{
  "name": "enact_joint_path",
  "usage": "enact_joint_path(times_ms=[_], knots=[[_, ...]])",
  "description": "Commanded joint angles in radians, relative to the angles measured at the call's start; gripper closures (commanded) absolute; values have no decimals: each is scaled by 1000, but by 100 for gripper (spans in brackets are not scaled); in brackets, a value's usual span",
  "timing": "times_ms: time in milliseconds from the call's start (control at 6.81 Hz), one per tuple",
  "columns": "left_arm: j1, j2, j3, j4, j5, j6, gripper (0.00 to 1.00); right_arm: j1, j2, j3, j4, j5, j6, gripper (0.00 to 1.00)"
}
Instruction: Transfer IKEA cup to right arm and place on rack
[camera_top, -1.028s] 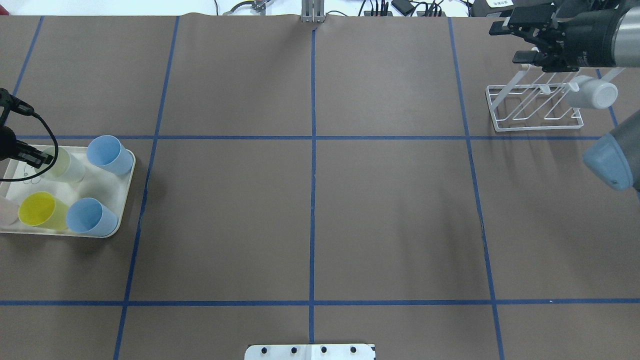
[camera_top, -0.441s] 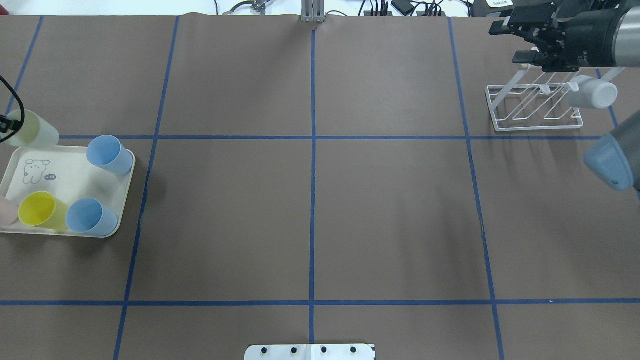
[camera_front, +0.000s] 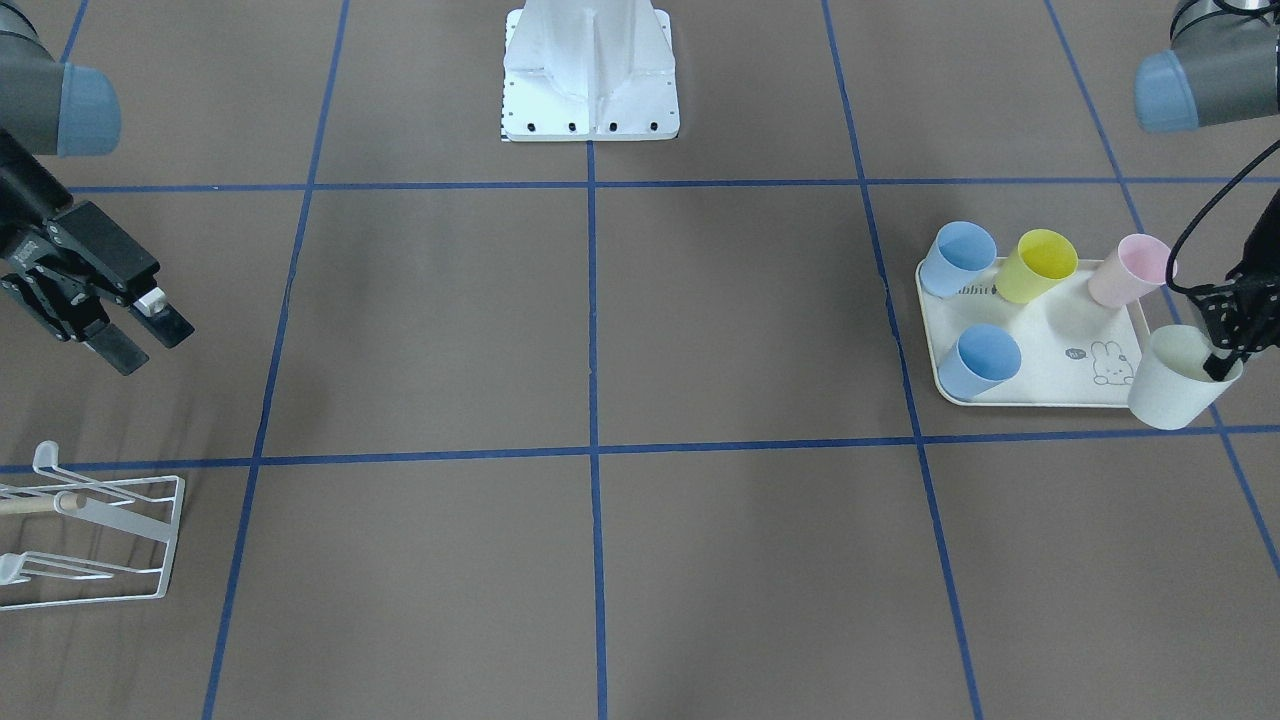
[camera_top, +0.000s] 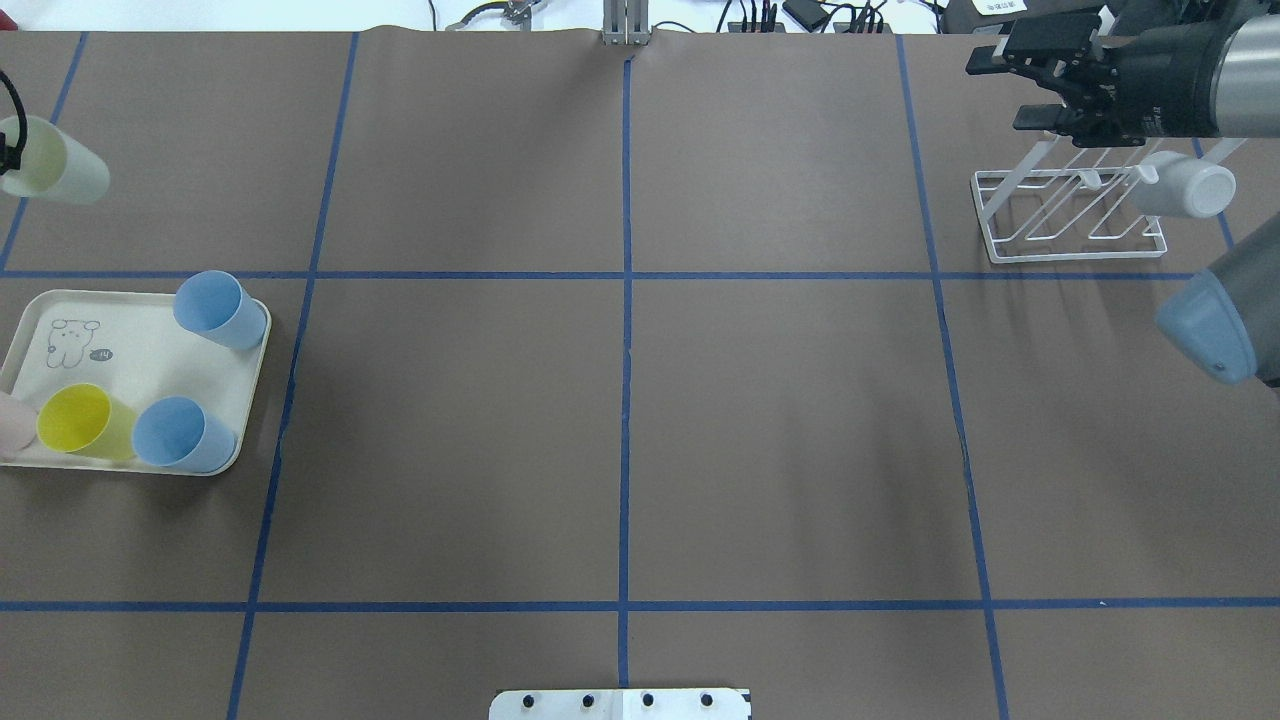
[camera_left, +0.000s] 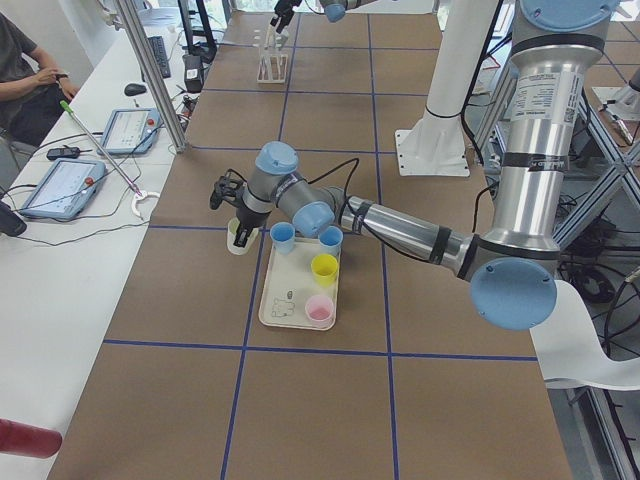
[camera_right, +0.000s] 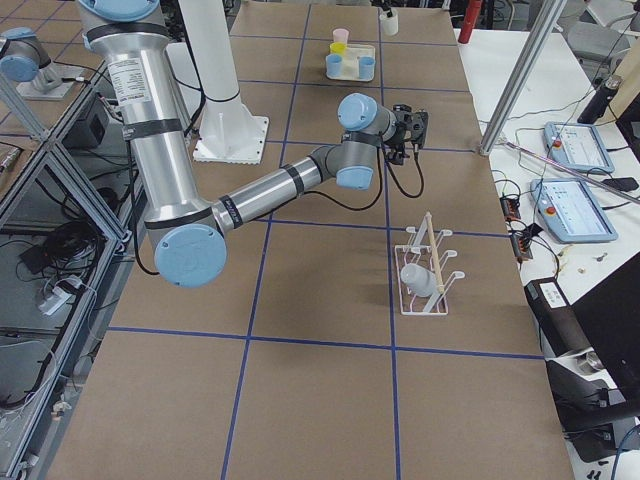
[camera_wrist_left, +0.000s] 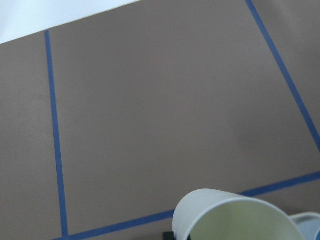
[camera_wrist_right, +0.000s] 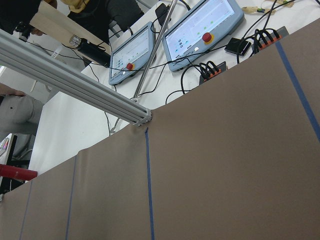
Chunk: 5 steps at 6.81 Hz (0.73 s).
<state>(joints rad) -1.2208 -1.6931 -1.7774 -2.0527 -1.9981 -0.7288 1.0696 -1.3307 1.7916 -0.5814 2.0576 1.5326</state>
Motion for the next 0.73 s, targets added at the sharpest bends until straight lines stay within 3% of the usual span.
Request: enact_joint_path(times_ms=[0,147,587], knots=[[32,-115,-2,-36,15,-372,100,-81,33,0,-1,-109,11,0],[65,-163,-2,-82,15,-569,100,-133,75,-1,-2,-176,76,0],[170,-195,7,-390,2,-934,100,-293,209,2,0,-418,230,0]])
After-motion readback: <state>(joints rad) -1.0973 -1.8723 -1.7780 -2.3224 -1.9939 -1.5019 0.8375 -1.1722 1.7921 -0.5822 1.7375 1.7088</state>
